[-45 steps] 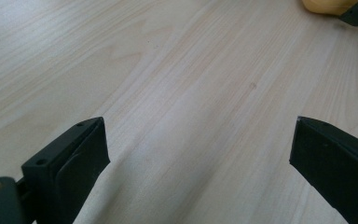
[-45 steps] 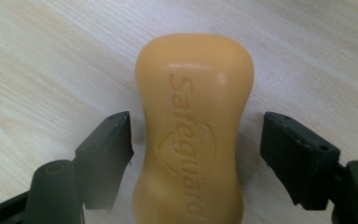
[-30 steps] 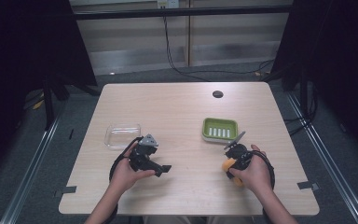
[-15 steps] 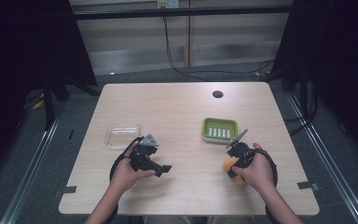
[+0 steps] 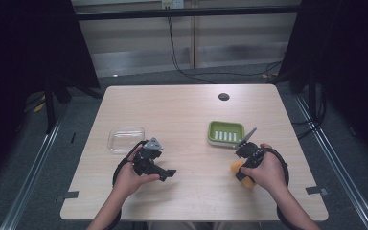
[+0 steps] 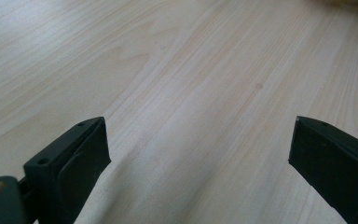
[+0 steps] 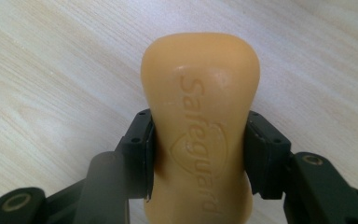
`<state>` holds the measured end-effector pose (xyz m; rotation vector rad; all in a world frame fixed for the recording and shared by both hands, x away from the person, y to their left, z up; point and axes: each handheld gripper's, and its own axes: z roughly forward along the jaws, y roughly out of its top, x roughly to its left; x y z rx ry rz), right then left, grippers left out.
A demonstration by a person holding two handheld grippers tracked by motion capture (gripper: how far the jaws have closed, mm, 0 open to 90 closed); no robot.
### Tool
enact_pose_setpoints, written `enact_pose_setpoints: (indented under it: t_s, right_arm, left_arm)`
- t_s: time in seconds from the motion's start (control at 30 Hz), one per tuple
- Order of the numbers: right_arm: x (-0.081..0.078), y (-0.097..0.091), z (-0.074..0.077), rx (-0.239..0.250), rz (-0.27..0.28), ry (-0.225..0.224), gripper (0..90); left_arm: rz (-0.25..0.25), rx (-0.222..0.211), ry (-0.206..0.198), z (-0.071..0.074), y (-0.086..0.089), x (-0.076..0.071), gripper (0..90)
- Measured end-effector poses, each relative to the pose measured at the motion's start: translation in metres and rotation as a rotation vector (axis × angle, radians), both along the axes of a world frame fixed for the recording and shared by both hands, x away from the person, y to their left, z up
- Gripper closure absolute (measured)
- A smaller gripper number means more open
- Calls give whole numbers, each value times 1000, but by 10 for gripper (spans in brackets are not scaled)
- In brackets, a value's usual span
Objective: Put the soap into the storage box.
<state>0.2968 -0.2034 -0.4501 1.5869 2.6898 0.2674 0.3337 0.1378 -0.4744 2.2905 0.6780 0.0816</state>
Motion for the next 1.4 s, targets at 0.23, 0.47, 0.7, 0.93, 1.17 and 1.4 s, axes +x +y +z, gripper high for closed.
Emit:
enact_pose_setpoints:
  t_s: [0.23,0.47,0.7,0.93,1.17,1.4]
  right_arm:
    - [5,1,4,15,28,13,509]
    - [9,2,8,23,58,23,510]
    - [14,1,14,10,80,21,510]
    - [21,1,19,5,123,19,510]
    - [26,3,24,-5,158,-10,510]
    - [30,-1,27,6,178,-29,509]
  left_arm:
    - [-4,13,5,-1,-1,-1,47]
    - [0,7,4,-1,-1,0,46]
    - [-1,4,0,-2,-2,0,46]
    - [-7,1,1,-2,-4,-1,39]
    - [-17,4,3,0,-6,-2,39]
    - [-29,4,-2,0,-9,-4,39]
